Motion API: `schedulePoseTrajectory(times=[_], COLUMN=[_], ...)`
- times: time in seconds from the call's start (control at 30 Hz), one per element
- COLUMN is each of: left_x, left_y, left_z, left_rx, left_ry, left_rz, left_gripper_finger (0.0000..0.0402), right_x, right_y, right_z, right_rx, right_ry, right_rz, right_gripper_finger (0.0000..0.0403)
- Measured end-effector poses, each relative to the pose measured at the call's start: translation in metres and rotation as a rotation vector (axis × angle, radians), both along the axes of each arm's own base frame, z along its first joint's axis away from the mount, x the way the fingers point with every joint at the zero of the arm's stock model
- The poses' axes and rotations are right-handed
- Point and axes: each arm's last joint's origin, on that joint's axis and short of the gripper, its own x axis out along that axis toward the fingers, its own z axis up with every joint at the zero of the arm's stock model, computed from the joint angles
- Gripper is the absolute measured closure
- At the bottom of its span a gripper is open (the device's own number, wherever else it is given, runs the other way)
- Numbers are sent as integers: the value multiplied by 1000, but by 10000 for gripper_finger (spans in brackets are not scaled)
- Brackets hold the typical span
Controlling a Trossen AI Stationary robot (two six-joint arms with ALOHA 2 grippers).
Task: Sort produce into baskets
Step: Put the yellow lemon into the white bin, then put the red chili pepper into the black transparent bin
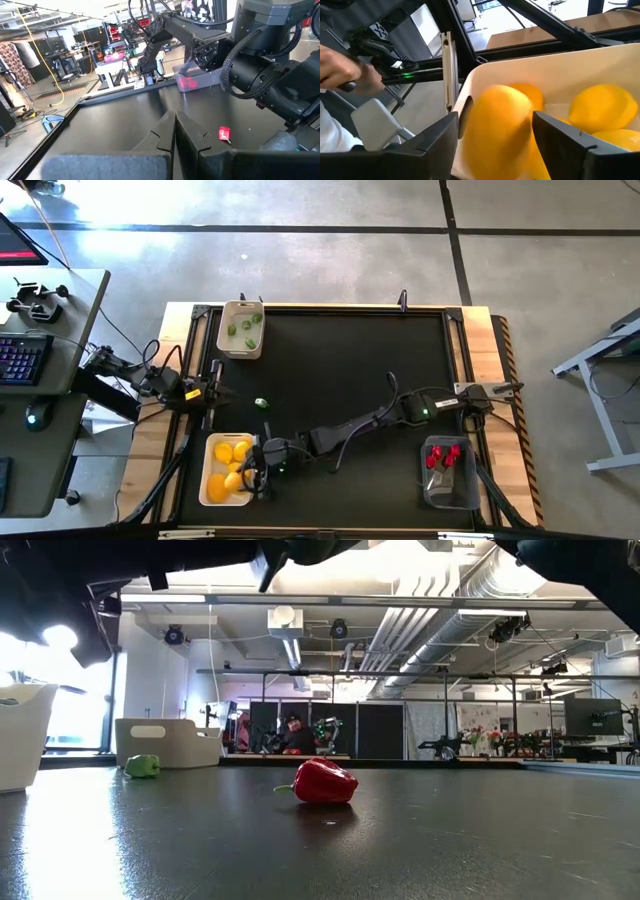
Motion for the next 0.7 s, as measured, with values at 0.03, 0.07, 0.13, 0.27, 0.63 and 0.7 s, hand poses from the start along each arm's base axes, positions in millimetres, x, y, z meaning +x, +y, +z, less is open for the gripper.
schedulePoseTrajectory(times=[0.03,0.07,0.13,0.27,0.63,0.7], left_x=[0,0,0,0,0,0], left_y=[0,0,0,0,0,0], left_z=[0,0,0,0,1,1], left_rx=[0,0,0,0,-65,-65], left_ry=[0,0,0,-1,-6,-7], left_rz=[0,0,0,0,0,1], left_gripper_finger=[401,401,401,401,401,402], right_x=[0,0,0,0,-30,-39], right_y=[1,1,1,1,-2,5], right_z=[0,0,0,0,53,46], right_rx=[3,11,36,50,-126,-168], right_ry=[1,5,16,23,196,289], right_rz=[0,-2,2,6,-91,-102], right_gripper_finger=[160,154,144,126,226,284])
